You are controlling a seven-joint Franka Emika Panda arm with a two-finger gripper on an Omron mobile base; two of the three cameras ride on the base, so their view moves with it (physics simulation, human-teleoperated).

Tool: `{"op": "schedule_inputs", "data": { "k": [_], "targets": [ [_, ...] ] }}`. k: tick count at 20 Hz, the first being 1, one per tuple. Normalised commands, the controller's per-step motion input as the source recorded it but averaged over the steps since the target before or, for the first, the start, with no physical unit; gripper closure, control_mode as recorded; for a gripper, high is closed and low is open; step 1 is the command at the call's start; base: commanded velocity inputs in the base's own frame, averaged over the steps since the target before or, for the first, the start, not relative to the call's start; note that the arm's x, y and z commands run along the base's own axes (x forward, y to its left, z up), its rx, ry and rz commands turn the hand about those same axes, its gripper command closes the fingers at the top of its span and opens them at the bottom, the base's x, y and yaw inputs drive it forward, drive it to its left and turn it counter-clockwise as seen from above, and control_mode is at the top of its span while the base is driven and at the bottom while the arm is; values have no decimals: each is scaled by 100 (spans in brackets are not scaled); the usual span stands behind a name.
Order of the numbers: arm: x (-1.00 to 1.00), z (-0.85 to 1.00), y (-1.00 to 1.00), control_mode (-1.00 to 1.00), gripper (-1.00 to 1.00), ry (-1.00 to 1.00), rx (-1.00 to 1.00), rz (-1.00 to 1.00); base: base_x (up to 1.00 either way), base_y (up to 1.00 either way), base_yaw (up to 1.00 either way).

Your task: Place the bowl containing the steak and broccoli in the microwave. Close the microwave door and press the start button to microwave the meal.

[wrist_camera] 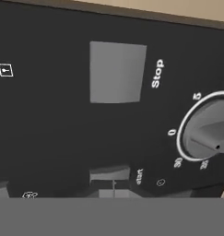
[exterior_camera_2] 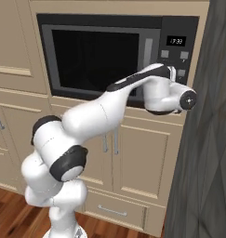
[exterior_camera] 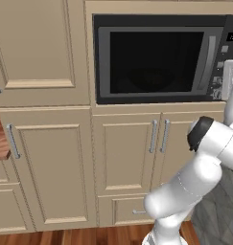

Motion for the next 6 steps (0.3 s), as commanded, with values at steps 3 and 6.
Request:
{"op": "schedule_inputs", "data": {
  "k": [3,6],
  "targets": [
    [92,-41,38,-100,100,-20,-4,-17,0,0,0],
    [57,-32,84,-100,100,-27,-20,-30,0,0,0]
  ]
}}
